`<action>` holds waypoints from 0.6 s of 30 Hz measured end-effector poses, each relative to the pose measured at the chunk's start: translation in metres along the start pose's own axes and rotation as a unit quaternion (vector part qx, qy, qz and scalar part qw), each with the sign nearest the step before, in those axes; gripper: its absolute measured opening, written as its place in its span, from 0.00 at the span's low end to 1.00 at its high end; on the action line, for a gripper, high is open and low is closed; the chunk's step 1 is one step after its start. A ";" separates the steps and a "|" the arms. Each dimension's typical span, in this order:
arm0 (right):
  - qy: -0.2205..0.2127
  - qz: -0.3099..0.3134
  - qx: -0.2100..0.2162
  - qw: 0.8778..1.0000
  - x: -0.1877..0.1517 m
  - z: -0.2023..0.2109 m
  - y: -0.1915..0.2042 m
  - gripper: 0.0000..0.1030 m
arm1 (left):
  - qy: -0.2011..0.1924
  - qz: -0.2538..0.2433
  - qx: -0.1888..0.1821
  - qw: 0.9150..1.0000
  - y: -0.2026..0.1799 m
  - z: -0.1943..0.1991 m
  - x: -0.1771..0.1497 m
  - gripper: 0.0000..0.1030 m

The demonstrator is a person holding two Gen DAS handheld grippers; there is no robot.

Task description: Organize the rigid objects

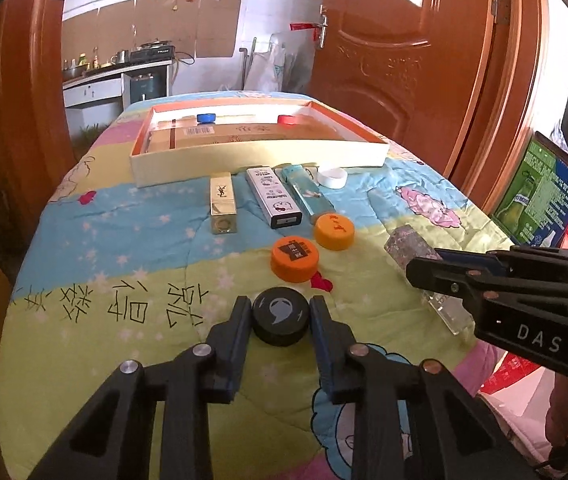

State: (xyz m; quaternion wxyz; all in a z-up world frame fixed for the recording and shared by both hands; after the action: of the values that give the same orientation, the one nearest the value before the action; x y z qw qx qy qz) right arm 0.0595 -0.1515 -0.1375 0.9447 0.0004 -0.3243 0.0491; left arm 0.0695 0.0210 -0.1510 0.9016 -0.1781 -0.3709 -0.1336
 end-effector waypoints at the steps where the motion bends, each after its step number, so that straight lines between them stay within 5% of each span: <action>1: -0.003 0.000 0.000 1.000 0.001 0.001 0.000 0.19 | -0.001 0.002 -0.001 1.000 0.000 0.002 0.002 0.29; 18: -0.034 0.003 0.002 0.999 0.021 0.013 -0.003 0.19 | -0.045 0.000 0.006 0.999 -0.004 0.028 0.046 0.29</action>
State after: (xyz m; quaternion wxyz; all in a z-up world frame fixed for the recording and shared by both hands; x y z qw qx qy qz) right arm 0.0677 -0.1527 -0.1142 0.9330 0.0034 -0.3561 0.0526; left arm 0.0822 0.0237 -0.0985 0.8851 -0.1781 -0.4119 -0.1230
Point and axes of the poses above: each gripper's, at about its wrist camera, not at the fingertips, and z roughly against the way its jaws point, y to its left, x to its top, the point moved 1 cm from there along -z, roughly the way its jaws point, and after that the axes turned 8 degrees about -x, right-handed, at the moved point
